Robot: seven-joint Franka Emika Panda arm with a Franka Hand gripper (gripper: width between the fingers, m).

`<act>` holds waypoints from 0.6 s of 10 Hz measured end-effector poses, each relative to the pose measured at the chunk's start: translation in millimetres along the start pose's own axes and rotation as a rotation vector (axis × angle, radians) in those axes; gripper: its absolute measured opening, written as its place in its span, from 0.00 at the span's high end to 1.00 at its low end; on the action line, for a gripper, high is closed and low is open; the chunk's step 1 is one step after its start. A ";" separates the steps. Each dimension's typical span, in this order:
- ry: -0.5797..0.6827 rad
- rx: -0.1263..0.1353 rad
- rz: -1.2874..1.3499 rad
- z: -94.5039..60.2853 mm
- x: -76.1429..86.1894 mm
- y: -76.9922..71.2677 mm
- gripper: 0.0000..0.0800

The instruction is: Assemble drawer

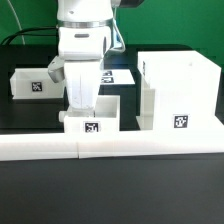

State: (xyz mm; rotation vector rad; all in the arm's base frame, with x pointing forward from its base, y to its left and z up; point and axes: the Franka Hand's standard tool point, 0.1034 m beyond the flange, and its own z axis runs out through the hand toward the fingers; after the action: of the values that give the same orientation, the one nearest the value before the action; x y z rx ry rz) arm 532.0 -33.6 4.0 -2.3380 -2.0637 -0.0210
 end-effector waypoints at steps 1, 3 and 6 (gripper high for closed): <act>-0.001 0.000 0.003 0.1 -3.6 0.1 0.55; -0.002 0.000 0.006 0.2 -5.7 0.0 0.77; -0.002 0.000 0.007 0.1 -6.1 0.1 0.95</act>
Offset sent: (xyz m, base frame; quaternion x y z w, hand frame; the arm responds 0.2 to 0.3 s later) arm -0.0015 -0.0020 -0.0049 -0.0080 0.0133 -0.0073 0.9999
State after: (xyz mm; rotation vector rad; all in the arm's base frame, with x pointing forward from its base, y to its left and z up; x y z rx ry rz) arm 531.4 -39.7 3.8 -2.3463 -2.0562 -0.0183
